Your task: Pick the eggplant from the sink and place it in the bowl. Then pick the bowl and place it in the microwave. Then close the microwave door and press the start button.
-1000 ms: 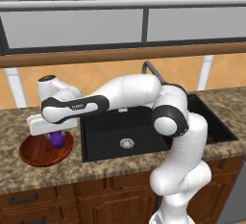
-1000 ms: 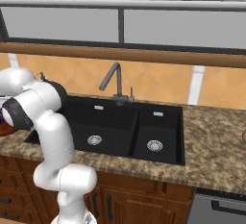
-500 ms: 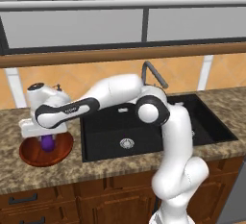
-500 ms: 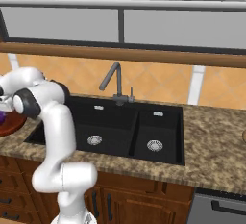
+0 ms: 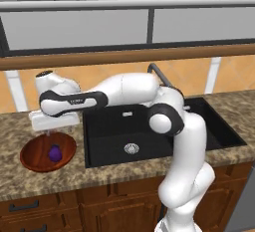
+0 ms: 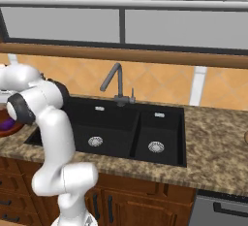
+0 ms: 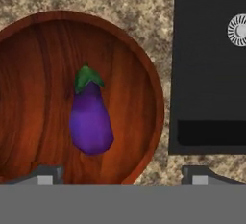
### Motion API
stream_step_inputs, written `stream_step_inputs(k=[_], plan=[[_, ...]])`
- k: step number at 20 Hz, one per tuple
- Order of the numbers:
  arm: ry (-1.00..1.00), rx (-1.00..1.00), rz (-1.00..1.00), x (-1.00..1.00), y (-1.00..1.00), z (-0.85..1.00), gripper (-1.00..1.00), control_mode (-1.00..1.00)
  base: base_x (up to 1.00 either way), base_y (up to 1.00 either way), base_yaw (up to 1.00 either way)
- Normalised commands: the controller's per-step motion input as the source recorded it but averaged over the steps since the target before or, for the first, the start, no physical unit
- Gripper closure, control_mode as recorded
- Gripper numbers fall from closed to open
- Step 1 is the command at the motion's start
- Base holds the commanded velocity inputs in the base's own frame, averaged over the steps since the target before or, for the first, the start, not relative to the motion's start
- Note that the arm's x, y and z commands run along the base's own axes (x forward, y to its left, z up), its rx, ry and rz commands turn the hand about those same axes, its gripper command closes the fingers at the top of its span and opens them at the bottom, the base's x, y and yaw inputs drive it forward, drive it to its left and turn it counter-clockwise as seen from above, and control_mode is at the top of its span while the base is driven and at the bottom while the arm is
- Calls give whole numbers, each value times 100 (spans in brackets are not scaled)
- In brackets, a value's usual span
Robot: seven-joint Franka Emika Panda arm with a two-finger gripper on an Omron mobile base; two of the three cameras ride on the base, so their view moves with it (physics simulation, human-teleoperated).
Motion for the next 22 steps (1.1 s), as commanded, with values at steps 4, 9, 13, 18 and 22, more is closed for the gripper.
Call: stream_step_inputs(k=[4,9,13,18,22], plan=[[2,21,0,-23,-93,-22,-100,-100,0,0,0],[4,20,0,0,-4,-83,-100,-100,0,0,0],[1,13,-4,8,50,-47,-100,-100,0,0,0],[1,1,-8,34,38,-8,-100,-100,0,0,0],[2,0,-1,20,1,-27,-100,-100,0,0,0]])
